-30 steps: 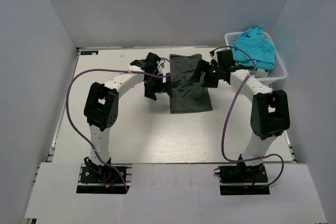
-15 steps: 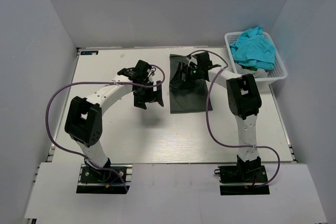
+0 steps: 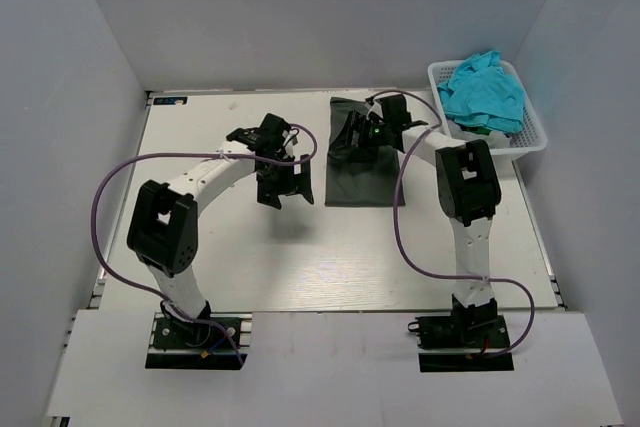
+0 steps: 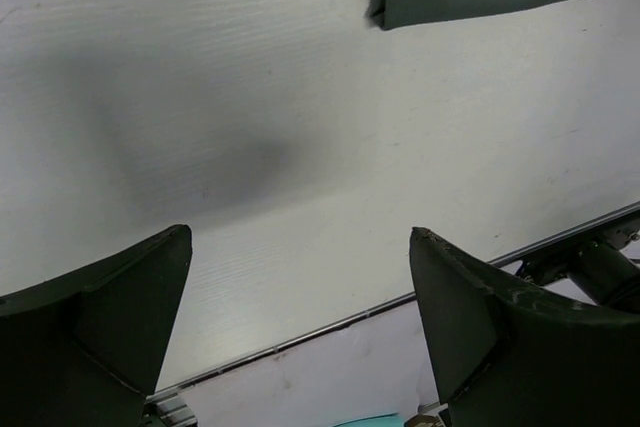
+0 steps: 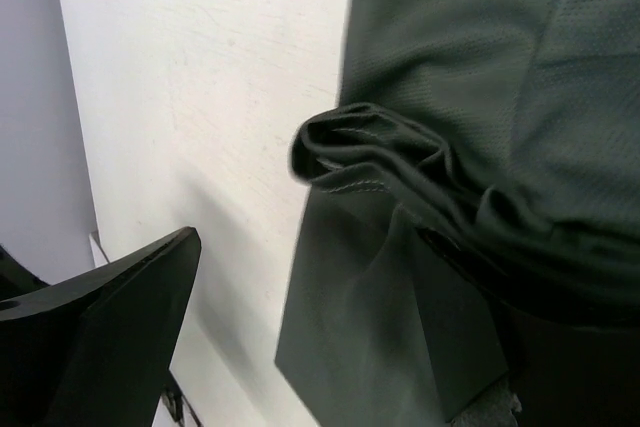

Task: Fold and stack the t-shirts
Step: Fold the folded rectangular tshirt in 1/3 of the way, then grab one side of the 2/3 rectangular tshirt with both arms

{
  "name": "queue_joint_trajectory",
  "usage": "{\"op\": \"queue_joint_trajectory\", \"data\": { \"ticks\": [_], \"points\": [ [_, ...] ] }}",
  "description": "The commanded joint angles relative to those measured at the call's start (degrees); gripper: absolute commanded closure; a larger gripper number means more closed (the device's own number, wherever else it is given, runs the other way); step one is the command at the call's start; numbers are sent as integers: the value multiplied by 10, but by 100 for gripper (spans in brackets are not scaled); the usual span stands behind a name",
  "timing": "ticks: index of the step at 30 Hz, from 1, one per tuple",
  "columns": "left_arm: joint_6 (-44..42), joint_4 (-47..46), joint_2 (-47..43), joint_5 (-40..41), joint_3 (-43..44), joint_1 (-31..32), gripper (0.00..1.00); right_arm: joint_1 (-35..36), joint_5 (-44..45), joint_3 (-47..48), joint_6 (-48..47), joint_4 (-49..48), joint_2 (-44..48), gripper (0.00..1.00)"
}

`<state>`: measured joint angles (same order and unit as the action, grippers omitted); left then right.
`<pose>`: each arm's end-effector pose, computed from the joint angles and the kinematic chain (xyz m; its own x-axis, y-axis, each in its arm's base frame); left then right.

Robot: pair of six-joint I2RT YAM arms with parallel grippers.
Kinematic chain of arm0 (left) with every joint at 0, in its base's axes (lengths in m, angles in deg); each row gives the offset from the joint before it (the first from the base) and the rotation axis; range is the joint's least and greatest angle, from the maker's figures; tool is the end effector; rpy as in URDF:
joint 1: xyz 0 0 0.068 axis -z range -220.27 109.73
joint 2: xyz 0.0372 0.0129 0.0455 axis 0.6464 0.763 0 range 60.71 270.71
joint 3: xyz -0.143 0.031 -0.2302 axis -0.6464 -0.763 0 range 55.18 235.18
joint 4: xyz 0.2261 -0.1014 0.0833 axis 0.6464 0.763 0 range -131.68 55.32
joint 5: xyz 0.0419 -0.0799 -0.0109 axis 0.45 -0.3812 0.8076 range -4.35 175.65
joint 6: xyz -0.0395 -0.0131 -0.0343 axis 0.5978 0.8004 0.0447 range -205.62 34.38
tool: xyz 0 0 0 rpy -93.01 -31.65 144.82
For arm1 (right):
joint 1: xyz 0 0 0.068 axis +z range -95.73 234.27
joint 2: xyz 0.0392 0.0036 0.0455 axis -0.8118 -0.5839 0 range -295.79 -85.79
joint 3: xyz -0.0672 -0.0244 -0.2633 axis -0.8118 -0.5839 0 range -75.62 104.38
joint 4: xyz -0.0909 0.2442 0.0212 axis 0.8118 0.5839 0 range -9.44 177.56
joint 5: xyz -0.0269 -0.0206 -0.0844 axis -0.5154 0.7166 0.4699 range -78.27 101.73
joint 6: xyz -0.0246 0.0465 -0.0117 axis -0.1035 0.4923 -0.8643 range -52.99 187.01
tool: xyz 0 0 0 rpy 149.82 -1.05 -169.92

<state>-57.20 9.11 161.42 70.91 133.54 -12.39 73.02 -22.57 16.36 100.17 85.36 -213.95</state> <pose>0.3051 -0.1716 0.2314 -0.9903 0.0031 -0.1392 0.0525 0.9344 -0.3522 0.4617 0.1779 0.1571 -0.8855 0.1766 -0.4298 -0.2198 0.6557 0.7223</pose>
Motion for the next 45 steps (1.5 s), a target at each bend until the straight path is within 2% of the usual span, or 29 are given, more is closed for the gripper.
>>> {"op": "queue_joint_trajectory", "data": {
  "ticks": [1, 6, 11, 15, 17, 21, 27, 29, 33, 35, 37, 39, 43, 45],
  "points": [
    [-13, -27, 10, -23, 35, 9, 0, -2, 21, -10, -21, 5, 119, 10],
    [-18, -53, 62, -45, 97, 35, 0, -19, 126, -73, -21, 37, 229, 10],
    [-34, -33, 127, -11, 160, 53, 0, -45, 241, -186, -18, 127, 327, 10],
    [-39, -28, 165, -4, 172, 66, 0, -66, 337, -250, -41, 206, 355, 10],
    [-39, -28, 179, -4, 166, 66, 0, -71, 355, -266, -61, 231, 360, 10],
    [-44, -28, 191, 14, 161, 71, 5, -72, 332, -311, -84, 243, 361, 10],
    [-44, -28, 209, 33, 166, 71, 17, -72, 313, -320, -79, 233, 330, 10],
    [-38, -33, 215, 39, 166, 71, 17, -72, 308, -321, -79, 227, 323, 10],
    [-33, -27, 230, 45, 194, 71, 27, -69, 297, -324, -77, 220, 303, 10],
    [-33, -32, 244, 45, 200, 71, 28, -71, 288, -325, -73, 217, 295, 10],
    [-33, -32, 250, 40, 200, 71, 35, -71, 281, -324, -73, 211, 288, 10],
    [-27, -38, 256, 34, 200, 71, 39, -68, 272, -327, -73, 206, 284, 13],
    [-27, -38, 267, 22, 200, 71, 57, -68, 247, -334, -68, 192, 271, 24],
    [-27, -44, 267, 16, 192, 71, 66, -67, 245, -340, -63, 185, 266, 34]
  ]
}}
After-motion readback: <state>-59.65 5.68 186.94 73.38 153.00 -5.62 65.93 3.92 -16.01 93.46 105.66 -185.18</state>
